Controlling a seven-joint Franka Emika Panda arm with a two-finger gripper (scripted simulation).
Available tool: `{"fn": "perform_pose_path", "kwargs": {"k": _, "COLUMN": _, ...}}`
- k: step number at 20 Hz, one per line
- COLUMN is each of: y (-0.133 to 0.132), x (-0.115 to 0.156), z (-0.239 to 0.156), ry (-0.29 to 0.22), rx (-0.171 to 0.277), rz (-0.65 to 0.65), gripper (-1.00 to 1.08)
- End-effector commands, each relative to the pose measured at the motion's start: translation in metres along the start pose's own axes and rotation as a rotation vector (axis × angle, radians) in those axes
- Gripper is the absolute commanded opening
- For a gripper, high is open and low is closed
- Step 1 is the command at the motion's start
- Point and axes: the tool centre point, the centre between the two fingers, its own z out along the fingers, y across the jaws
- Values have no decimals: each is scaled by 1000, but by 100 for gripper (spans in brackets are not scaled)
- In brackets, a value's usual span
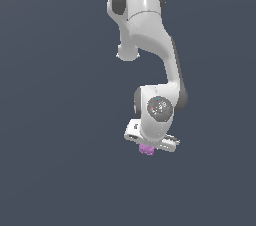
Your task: Pick up the object and move it to a goal position.
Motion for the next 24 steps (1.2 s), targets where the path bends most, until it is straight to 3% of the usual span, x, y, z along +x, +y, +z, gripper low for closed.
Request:
{"fn": "perform_pose_path", "kwargs": {"k": 1, "y": 0, "x": 0, "z": -1, "ry": 1, "rx": 0, "rz": 0, "gripper": -100}}
{"fn": "perform_pose_path", "kwargs": {"k": 15, "y": 3, "x": -1, "z": -3, "ry": 1, "rx": 0, "rz": 0, "gripper": -100}}
{"fn": "perform_pose_path", "kwargs": {"k": 24, "y": 30, "x": -8, "z": -22, "ry": 1, "rx": 0, "rz": 0, "gripper": -100}}
